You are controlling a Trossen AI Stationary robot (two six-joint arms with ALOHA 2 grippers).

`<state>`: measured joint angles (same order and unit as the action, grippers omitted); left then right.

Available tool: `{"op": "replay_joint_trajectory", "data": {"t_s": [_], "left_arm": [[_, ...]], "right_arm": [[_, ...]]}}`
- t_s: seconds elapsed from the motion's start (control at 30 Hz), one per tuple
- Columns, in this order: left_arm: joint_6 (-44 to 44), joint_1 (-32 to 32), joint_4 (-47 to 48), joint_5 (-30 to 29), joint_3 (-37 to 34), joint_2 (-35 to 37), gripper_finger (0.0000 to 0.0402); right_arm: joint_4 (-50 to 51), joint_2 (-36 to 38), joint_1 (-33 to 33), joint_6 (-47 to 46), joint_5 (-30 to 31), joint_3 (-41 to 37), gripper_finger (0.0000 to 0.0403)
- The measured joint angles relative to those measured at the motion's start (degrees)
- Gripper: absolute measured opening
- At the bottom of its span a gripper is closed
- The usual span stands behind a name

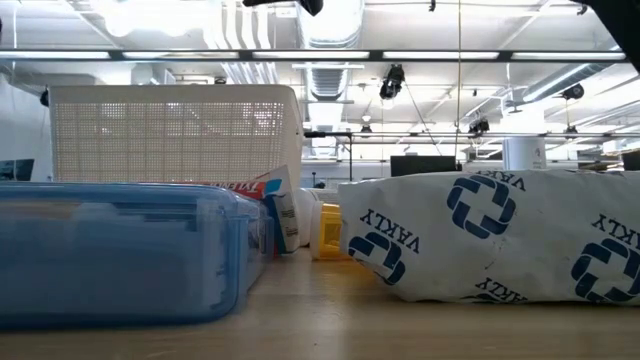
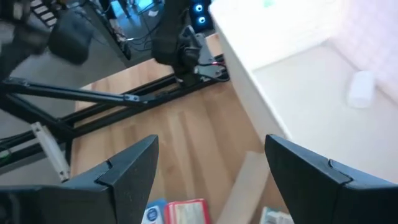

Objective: Pick & place medical supplies in basket/bin
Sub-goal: Put the green bandage into the white bin

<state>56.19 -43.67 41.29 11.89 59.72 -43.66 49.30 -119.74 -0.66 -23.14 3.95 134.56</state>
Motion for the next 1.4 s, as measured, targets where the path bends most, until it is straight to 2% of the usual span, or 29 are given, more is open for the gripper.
{"op": "replay_joint_trajectory", "data": {"t_s": [0.17,0.3,0.43,0.63,0.83,1.1,1.23,1.33,1.4], "left_arm": [[0.9,-2.3,-2.3,0.0,-1.2,-2.6,0.0157],[2.2,-5.4,1.9,0.2,-3.3,-6.1,0.0157],[3.5,-8.0,3.0,3.7,-6.9,-9.6,0.0157],[4.6,-8.2,3.0,8.3,-11.8,-15.8,0.0157],[-1.6,-8.2,2.6,7.8,-13.0,-23.4,0.0157],[-4.1,-7.9,0.5,2.4,-13.1,-28.9,0.0157],[-5.2,-6.1,-5.1,-8.5,-13.2,-29.6,0.0157],[-5.2,-4.7,-5.2,-17.5,-12.1,-29.6,0.0157],[-6.9,-4.1,-5.0,-20.8,-11.6,-29.5,0.016]], "right_arm": [[0.3,0.0,1.1,0.2,-0.3,0.0,0.0283],[0.3,0.0,1.7,1.0,-2.5,0.0,0.0283],[0.3,0.0,2.0,2.7,-2.7,0.0,0.0283],[3.3,0.1,2.6,4.4,-3.0,0.0,0.0283],[8.1,0.1,3.5,7.7,-2.9,0.0,0.0283],[8.9,0.3,4.2,11.7,-3.0,0.0,0.0283],[8.9,0.4,4.4,14.9,-3.1,0.0,0.0283],[8.9,0.4,4.5,16.8,-3.1,0.0,0.0283],[8.9,0.4,4.5,17.7,-3.0,0.0,0.0283]]}}
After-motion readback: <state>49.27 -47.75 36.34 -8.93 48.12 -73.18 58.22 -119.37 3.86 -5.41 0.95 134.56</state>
